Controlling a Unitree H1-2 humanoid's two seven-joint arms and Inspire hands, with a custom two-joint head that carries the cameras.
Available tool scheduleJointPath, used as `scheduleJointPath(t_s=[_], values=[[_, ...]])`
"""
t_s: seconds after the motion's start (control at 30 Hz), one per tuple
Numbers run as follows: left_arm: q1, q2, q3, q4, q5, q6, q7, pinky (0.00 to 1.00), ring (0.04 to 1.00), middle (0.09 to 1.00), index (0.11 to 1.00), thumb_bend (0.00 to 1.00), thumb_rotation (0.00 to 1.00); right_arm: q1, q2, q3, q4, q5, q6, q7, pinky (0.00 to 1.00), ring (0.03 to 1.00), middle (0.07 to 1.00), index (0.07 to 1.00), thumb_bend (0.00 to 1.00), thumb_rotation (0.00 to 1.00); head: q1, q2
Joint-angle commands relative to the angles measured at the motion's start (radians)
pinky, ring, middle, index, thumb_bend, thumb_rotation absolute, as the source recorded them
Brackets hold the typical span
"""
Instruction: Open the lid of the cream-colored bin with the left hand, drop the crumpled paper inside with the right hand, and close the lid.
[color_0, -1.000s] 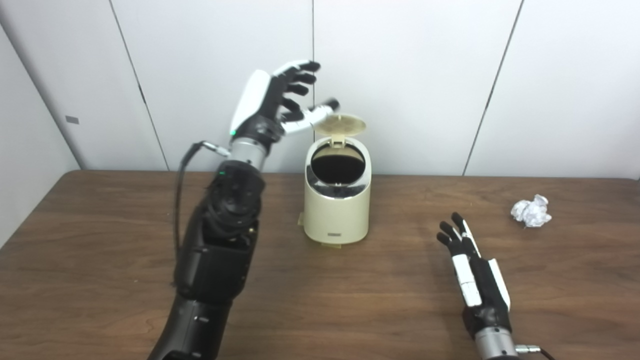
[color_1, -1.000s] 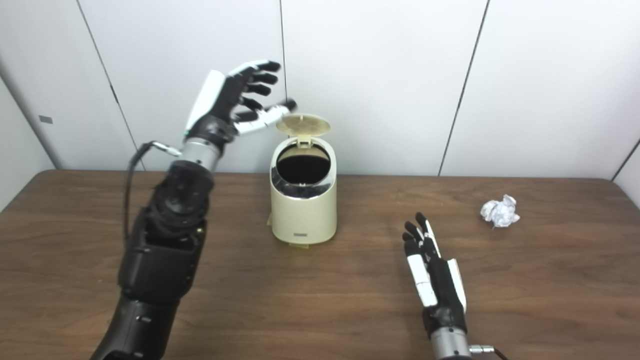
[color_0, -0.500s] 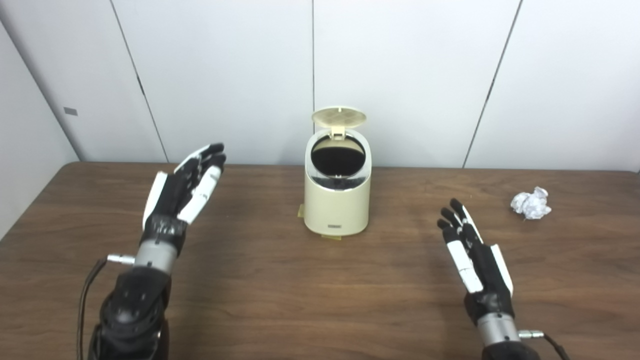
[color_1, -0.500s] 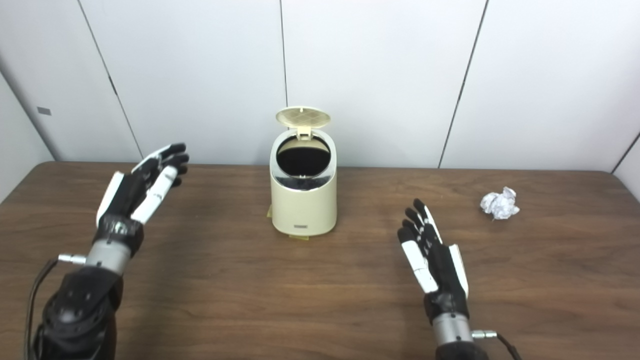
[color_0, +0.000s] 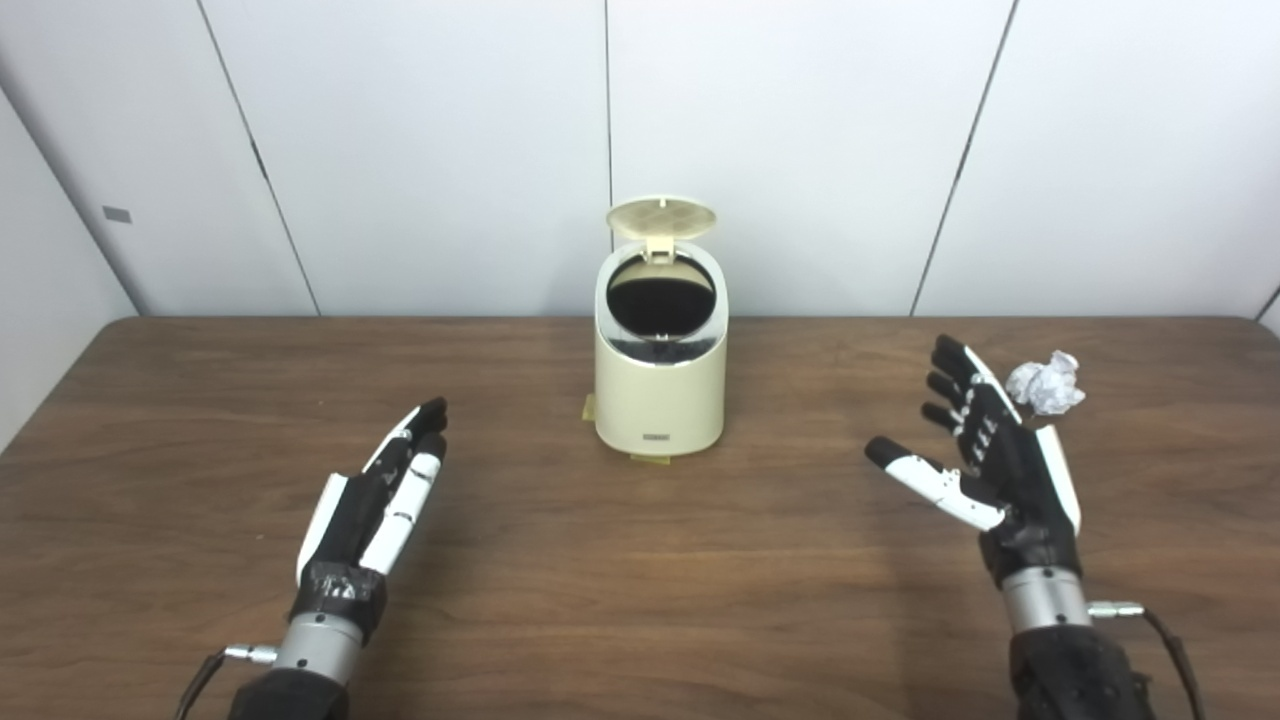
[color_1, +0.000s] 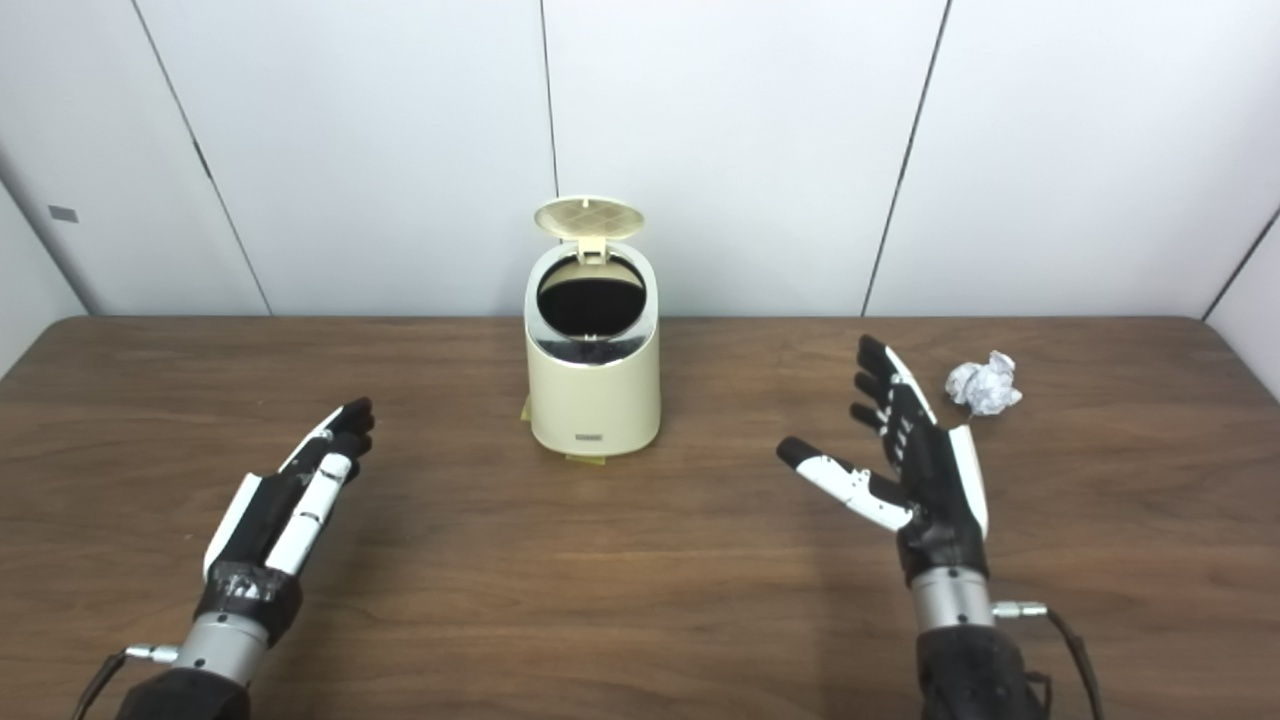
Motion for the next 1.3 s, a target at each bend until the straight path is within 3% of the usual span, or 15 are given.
scheduleJointPath(t_s=[0.0,0.2,0.27,0.4,0.6,0.67,0.8,0.97,1.07,1.27], values=[[-0.011,0.000,0.002,-0.007,-0.015,-0.055,0.017,0.98,0.960,0.949,0.969,0.53,0.79,-0.055,-0.033,-0.027,-0.018,-0.028,0.034,-0.016,0.84,0.895,0.904,0.887,0.90,0.32,-0.004,0.002],[-0.016,0.002,-0.004,0.019,0.009,-0.080,0.040,0.98,0.975,0.961,0.974,0.52,0.79,-0.157,-0.120,-0.048,-0.041,-0.149,0.282,-0.004,0.76,0.851,0.850,0.843,0.95,0.29,-0.077,0.004],[-0.020,0.005,-0.004,0.028,0.004,-0.088,0.041,0.99,0.982,0.957,0.961,0.52,0.77,-0.182,-0.145,-0.053,-0.025,-0.178,0.321,0.007,0.78,0.859,0.859,0.838,0.97,0.29,-0.108,0.003],[-0.021,0.015,-0.004,0.046,-0.007,-0.102,0.037,1.00,0.999,0.963,0.966,0.52,0.76,-0.212,-0.176,-0.029,0.012,-0.282,0.329,0.020,0.79,0.863,0.868,0.851,0.98,0.29,-0.201,-0.005],[-0.015,0.020,-0.001,0.053,-0.023,-0.095,0.036,1.00,0.998,0.980,0.984,0.50,0.74,-0.257,-0.211,0.027,0.057,-0.357,0.315,0.003,0.74,0.861,0.882,0.884,0.95,0.16,-0.286,-0.015],[-0.012,0.024,-0.001,0.051,-0.030,-0.093,0.031,1.00,0.995,0.981,0.987,0.47,0.74,-0.270,-0.213,0.034,0.063,-0.389,0.324,0.007,0.75,0.868,0.888,0.889,0.94,0.14,-0.291,-0.013],[-0.005,0.038,-0.008,0.049,-0.032,-0.087,0.024,1.00,0.997,0.983,0.989,0.42,0.75,-0.304,-0.210,0.026,0.088,-0.481,0.330,0.042,0.67,0.814,0.860,0.892,0.95,0.20,-0.300,-0.009],[-0.005,0.042,-0.017,0.042,-0.036,-0.076,0.027,1.00,0.997,0.988,0.999,0.42,0.75,-0.346,-0.226,0.028,0.149,-0.520,0.330,0.067,0.63,0.798,0.841,0.850,1.00,0.16,-0.302,-0.006],[-0.008,0.039,-0.019,0.038,-0.039,-0.071,0.031,1.00,0.998,0.988,1.000,0.43,0.75,-0.374,-0.237,0.024,0.225,-0.588,0.330,0.128,0.61,0.790,0.843,0.842,1.00,0.17,-0.298,-0.002],[-0.004,0.041,-0.031,0.028,-0.023,-0.078,0.036,1.00,0.990,0.981,0.993,0.42,0.73,-0.383,-0.251,0.033,0.327,-0.563,0.323,0.081,0.73,0.844,0.866,0.841,1.00,0.16,-0.290,-0.002]])
